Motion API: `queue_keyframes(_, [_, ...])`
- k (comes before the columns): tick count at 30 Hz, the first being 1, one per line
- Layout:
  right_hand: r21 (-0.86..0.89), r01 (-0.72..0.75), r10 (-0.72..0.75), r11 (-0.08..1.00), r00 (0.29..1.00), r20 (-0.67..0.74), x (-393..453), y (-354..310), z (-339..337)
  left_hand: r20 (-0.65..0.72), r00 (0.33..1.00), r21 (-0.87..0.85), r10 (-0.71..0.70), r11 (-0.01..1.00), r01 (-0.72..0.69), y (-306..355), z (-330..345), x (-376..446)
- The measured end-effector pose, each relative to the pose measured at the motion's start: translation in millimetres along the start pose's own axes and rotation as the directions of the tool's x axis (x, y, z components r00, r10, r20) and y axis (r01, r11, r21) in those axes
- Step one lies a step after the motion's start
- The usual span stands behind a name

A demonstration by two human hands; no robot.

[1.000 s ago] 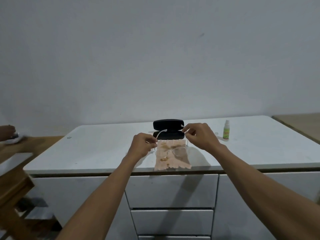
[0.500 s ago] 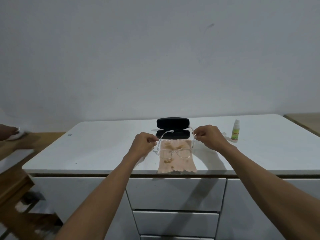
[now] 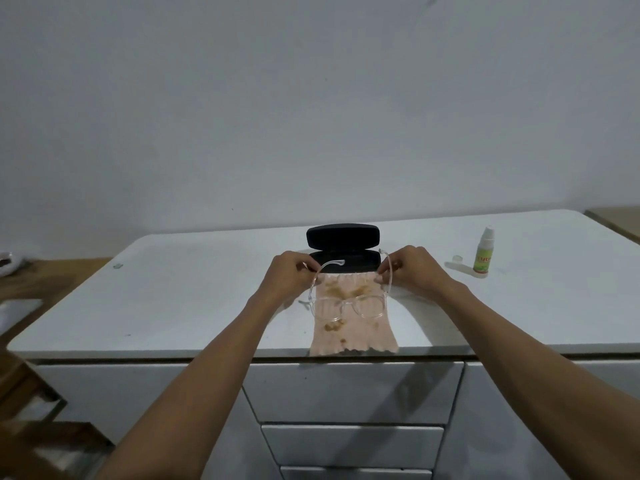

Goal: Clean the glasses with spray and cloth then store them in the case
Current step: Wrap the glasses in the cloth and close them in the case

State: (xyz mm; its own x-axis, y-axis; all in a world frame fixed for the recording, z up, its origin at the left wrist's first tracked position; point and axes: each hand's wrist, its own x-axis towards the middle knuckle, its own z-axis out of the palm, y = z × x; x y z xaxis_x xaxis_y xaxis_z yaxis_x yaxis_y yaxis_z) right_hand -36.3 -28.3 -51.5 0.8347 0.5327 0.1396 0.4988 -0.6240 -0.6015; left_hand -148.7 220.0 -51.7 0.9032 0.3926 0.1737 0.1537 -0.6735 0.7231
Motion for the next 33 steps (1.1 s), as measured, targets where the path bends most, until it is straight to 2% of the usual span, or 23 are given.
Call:
queue_keyframes(5, [0.011,-0.012,0.012,1.000,1.000,0.011,0.8,0.5,0.9,0.038,0.999,0.003,0.035,0.999,-0.036,-3.1,5.7,-1.3])
queue_keyframes(13, [0.049,-0.056,0.054,0.997,0.997,0.052,2.6,-4.2,0.8,0.114,0.993,0.009,-0.041,0.999,0.041,1.4,2.9,4.2])
queue_keyframes(17, [0.136,-0.082,0.073,0.987,0.994,0.076,1.6,-11.1,-7.5,0.135,0.989,-0.082,-0.066,0.994,0.078,4.2,-2.2,0.8])
queue_keyframes(21, [0.379,-0.135,0.104,0.916,0.989,0.101,-2.5,-14.0,-17.8,0.187,0.981,-0.336,-0.044,0.936,0.106,12.6,-19.5,-9.2])
queue_keyframes(25, [0.485,-0.171,0.091,0.858,0.979,0.184,-12.1,-13.6,-25.9,0.243,0.970,-0.288,0.001,0.955,0.071,10.5,-41.7,-13.5])
queue_keyframes(28, [0.528,-0.173,0.051,0.831,0.970,0.238,-18.1,-13.2,-28.4,0.328,0.945,-0.308,-0.008,0.944,0.115,7.9,-50.1,-15.9])
queue_keyframes(33, [0.503,-0.160,0.001,0.849,0.953,0.302,-20.7,-13.9,-28.4,0.434,0.901,-0.315,-0.006,0.936,0.158,7.3,-50.3,-19.9])
